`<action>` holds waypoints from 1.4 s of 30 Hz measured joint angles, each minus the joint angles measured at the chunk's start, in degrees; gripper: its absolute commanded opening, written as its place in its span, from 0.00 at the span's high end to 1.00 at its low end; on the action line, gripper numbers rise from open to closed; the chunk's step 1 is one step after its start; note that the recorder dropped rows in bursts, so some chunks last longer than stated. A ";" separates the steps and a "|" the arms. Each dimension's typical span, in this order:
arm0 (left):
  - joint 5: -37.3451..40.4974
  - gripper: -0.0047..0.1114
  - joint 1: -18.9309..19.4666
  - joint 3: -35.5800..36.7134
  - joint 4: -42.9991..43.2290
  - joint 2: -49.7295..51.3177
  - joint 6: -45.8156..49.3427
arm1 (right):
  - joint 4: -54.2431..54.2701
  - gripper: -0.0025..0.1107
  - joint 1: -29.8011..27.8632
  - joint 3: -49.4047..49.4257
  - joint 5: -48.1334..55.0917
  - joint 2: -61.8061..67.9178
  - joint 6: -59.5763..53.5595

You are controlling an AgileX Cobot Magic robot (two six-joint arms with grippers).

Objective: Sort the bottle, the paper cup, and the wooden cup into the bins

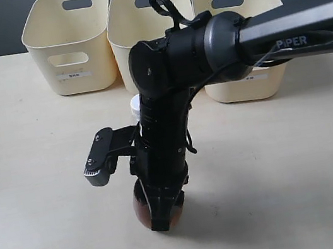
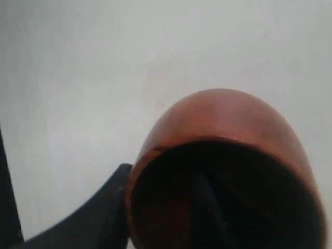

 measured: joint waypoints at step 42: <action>0.00 0.96 0.00 0.00 0.00 0.00 0.00 | -3.54 0.98 0.00 0.17 1.82 -23.76 -1.72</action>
